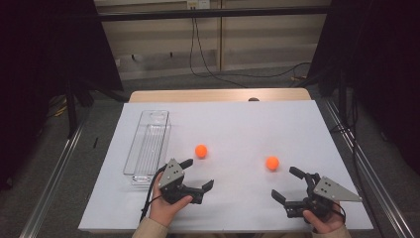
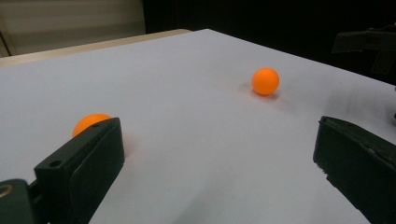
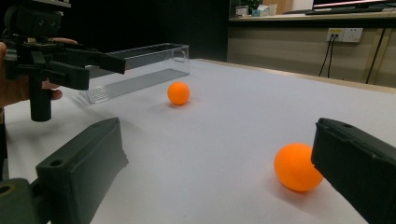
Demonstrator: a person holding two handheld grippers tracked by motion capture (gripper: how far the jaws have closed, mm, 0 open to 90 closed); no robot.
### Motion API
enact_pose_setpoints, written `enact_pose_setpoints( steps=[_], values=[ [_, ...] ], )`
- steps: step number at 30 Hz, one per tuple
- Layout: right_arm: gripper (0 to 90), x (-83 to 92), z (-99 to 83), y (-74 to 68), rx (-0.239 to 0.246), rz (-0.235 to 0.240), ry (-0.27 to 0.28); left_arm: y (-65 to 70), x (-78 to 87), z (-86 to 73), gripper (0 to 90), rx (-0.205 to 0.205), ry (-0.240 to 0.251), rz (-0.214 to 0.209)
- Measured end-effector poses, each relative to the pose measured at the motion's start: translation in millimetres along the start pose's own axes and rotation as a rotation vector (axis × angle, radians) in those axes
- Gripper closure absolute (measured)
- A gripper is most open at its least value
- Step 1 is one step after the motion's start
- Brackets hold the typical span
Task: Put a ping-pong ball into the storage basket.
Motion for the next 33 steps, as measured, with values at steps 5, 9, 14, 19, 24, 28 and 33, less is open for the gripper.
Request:
enact_pose_setpoints(
  steps=[5, 9, 14, 19, 24, 28, 33],
  values=[
    [1.8, 0.1, 0.2, 0.5, 0.0, -0.001, 0.001, 2.1, -3.7, -0.4, 2.0, 0.001, -0.006, -0.008],
    [1.8, 0.3, 0.2, 0.6, 0.0, -0.001, 0.002, 3.5, -6.8, 0.4, 2.0, 0.003, -0.005, -0.012],
    [1.8, 0.2, 0.0, 0.7, 0.001, -0.001, 0.001, 5.5, -9.9, 0.5, 2.0, -0.004, -0.011, -0.018],
    [1.8, 0.2, -0.1, 0.5, -0.001, 0.0, 0.0, 7.2, -12.8, 0.7, 2.0, 0.0, -0.013, -0.023],
    [1.9, 0.3, 0.1, 0.6, 0.0, 0.0, 0.0, 8.9, -16.2, 0.4, 2.0, -0.005, -0.019, -0.03],
    [1.9, 0.3, 0.2, 0.7, 0.001, 0.0, 0.001, 10.3, -18.9, -0.2, 2.0, -0.009, -0.025, -0.033],
    [1.9, 0.3, 0.2, 0.5, 0.003, 0.001, 0.001, 11.3, -22.2, -0.5, 2.0, -0.01, -0.029, -0.036]
  ],
)
Point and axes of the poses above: each handheld gripper's, and its own axes: x roughly backward along the jaws, z roughly out of its top, y roughly to its right, the point moved 10 cm from there along -x, roughly forward along the jaws, and after that the axes turned 5 degrees about y, right-handed, at the moved point
